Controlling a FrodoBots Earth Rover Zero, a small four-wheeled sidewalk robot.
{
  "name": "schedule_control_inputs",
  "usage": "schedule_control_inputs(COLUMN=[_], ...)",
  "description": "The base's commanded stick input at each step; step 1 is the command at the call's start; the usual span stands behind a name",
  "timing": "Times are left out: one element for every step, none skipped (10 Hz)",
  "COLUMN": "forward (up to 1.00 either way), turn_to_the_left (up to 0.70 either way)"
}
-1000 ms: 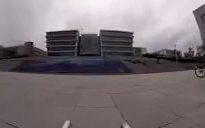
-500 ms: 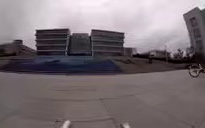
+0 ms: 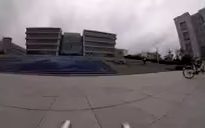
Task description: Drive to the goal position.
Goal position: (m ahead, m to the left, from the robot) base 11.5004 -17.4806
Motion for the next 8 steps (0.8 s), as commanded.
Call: schedule_control_inputs(forward=[1.0, 1.0, 1.0, 1.0, 1.0, 1.0, 1.0, 1.0], turn_to_the_left=[-0.28, -0.28, -0.28, -0.28, -0.28, -0.28, -0.28, -0.28])
